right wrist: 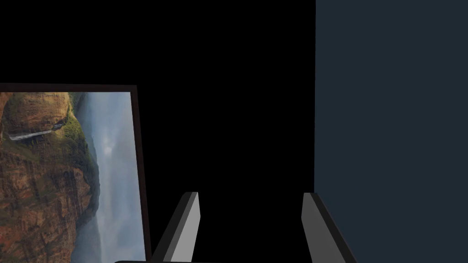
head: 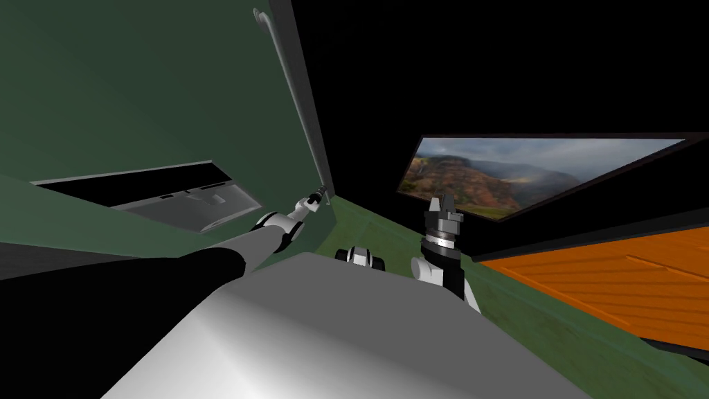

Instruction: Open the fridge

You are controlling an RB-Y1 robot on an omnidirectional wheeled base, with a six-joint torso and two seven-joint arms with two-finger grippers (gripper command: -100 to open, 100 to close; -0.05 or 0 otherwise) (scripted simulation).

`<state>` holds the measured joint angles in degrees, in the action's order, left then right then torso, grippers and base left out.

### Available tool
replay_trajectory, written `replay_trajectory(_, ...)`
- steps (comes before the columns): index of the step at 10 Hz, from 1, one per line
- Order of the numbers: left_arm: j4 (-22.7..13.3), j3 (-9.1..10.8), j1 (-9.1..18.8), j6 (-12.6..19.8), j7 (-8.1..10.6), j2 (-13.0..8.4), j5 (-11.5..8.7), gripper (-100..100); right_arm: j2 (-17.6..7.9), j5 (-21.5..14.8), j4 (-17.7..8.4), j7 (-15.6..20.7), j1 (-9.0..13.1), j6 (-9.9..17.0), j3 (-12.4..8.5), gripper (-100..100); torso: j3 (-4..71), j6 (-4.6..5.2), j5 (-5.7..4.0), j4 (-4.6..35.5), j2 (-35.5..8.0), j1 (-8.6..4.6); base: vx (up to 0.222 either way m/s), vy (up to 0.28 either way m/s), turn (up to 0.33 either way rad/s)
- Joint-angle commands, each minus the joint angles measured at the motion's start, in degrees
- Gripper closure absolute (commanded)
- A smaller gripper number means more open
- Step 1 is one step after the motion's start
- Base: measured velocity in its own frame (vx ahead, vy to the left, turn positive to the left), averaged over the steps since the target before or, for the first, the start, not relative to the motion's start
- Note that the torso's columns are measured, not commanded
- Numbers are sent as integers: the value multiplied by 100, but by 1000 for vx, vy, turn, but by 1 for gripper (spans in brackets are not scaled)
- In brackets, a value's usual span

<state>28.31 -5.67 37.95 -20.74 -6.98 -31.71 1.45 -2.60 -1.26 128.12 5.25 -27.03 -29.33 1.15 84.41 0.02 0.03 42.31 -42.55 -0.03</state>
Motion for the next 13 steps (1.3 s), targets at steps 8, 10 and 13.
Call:
replay_trajectory(8, 1333, -141, -830, 170, 1078, -424, 592, 100, 0, 0, 0, 0, -1, 0, -1, 0, 10, -1, -4, -1, 16, -2, -133, -23, -121)
replay_trajectory(10, 1644, -166, -1034, 218, 1296, -517, 719, 100, -1, 0, 0, 0, -2, 0, -1, 0, 15, -2, 1, -3, 26, 16, -119, -10, -136)
replay_trajectory(13, 2125, -216, -1442, 314, 1732, -702, 972, 100, -1, 0, 0, 0, -3, 0, -1, 0, 16, -3, -5, -2, 28, -1, -129, -46, -137)
